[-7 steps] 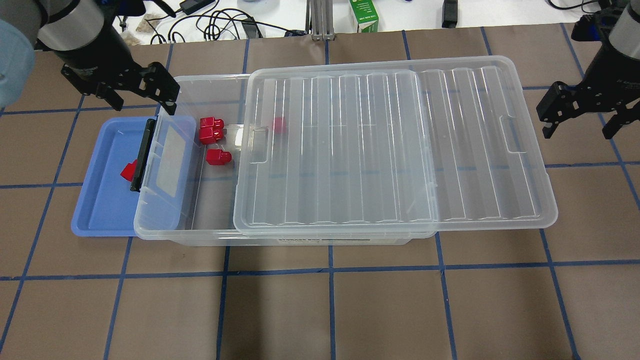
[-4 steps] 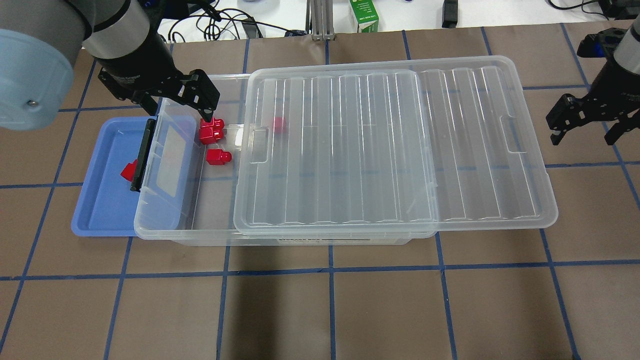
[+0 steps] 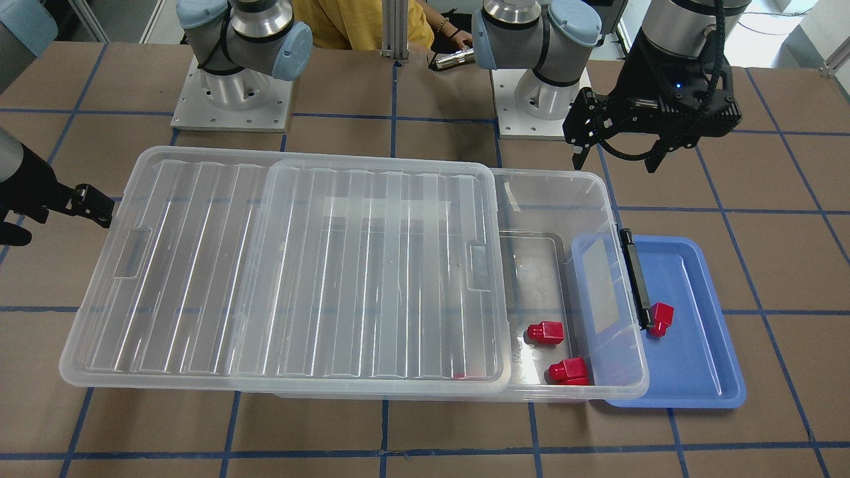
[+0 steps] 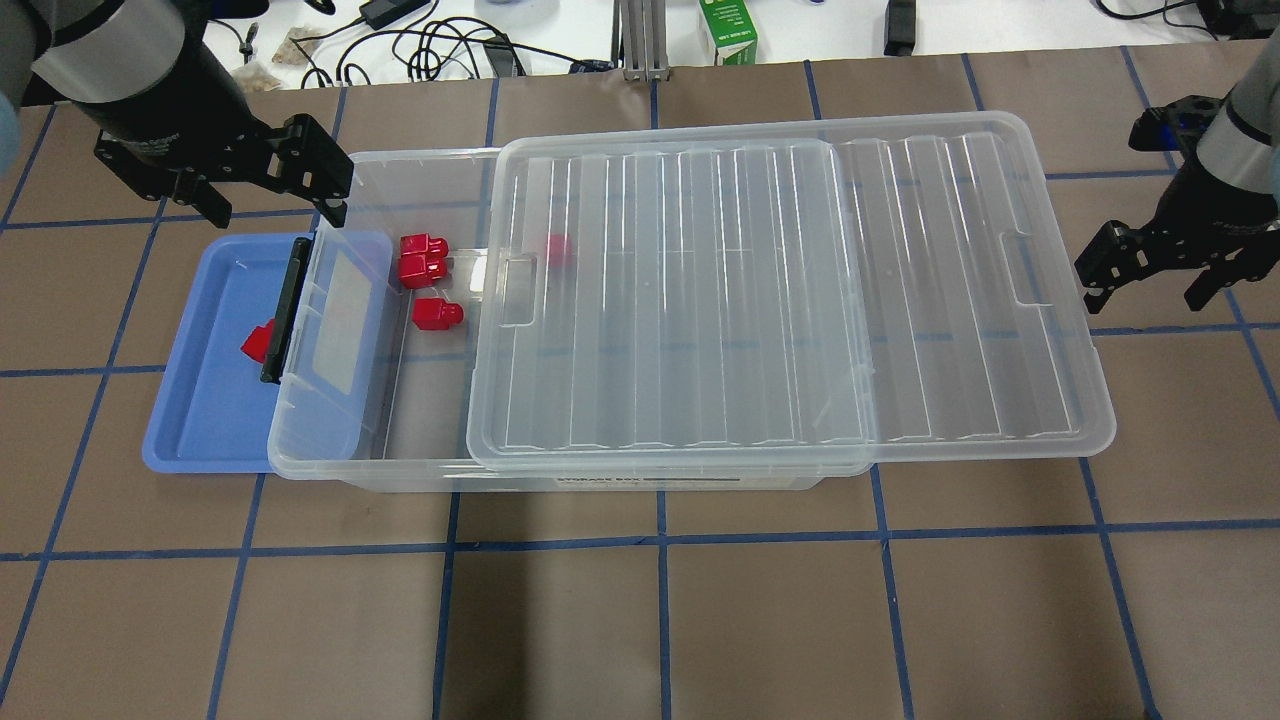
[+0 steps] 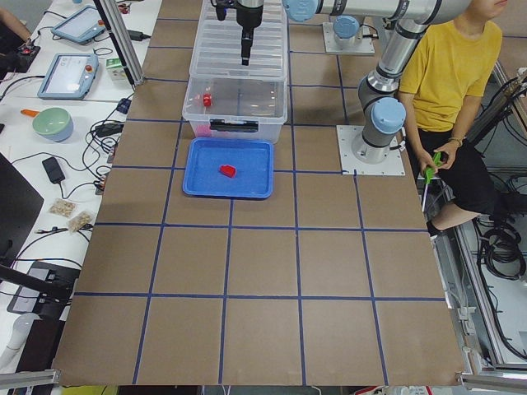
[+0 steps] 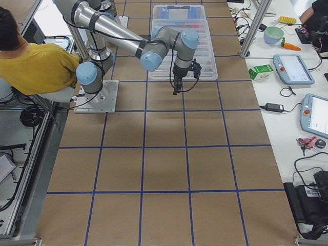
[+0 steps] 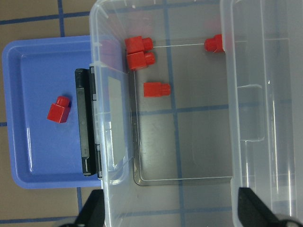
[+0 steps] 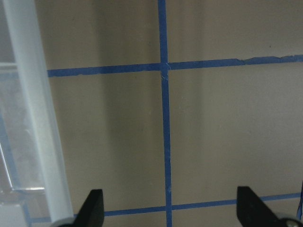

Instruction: Place red block in blue tray from box

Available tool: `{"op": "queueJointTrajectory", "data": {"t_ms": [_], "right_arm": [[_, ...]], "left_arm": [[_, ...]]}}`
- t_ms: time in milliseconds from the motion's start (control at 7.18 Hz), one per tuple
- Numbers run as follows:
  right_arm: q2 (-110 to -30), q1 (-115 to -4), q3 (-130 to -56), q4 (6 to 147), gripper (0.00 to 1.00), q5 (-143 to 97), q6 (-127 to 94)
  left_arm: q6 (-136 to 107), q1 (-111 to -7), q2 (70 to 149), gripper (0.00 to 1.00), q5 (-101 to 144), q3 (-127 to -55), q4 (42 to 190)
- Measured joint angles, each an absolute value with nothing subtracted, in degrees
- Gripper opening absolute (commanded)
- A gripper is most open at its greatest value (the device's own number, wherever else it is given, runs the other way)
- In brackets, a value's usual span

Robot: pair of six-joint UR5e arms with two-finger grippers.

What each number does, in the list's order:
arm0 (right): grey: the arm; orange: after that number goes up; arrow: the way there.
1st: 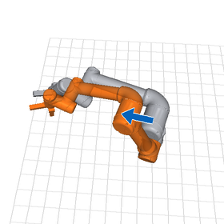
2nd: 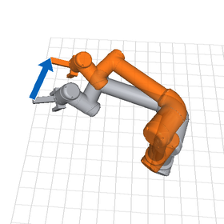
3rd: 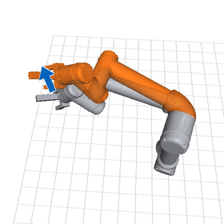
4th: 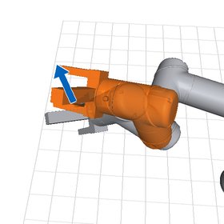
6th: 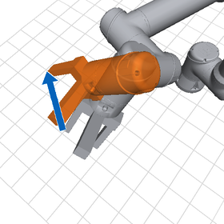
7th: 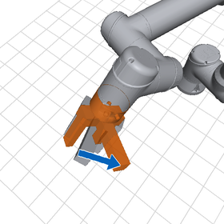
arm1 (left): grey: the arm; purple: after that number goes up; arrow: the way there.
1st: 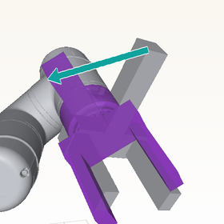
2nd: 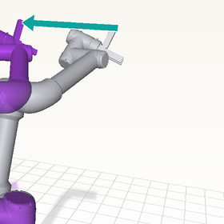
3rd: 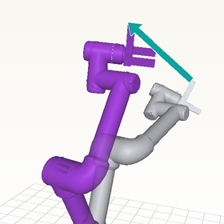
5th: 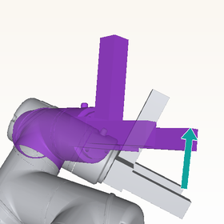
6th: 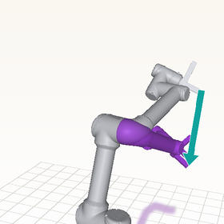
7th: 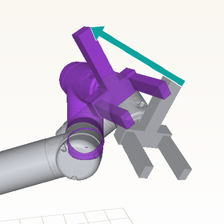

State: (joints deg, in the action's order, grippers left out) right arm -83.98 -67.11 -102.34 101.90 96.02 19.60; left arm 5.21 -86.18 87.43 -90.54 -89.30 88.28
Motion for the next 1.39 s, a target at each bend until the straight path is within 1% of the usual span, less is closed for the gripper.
{"op": "queueJointTrajectory", "data": {"t_ms": [835, 1392], "right_arm": [[-84.1, -67.8, -102.8, 101.6, 1.00, 92.3, 19.1], [-84.1, -71.2, -102.8, 101.7, 1.00, 90.4, 17.7]], "left_arm": [[3.3, -86.3, 88.1, 1.00, -90.8, -88.4, 90.5], [3.3, -86.3, 87.8, 1.00, -90.7, -88.4, 90.6]]}}
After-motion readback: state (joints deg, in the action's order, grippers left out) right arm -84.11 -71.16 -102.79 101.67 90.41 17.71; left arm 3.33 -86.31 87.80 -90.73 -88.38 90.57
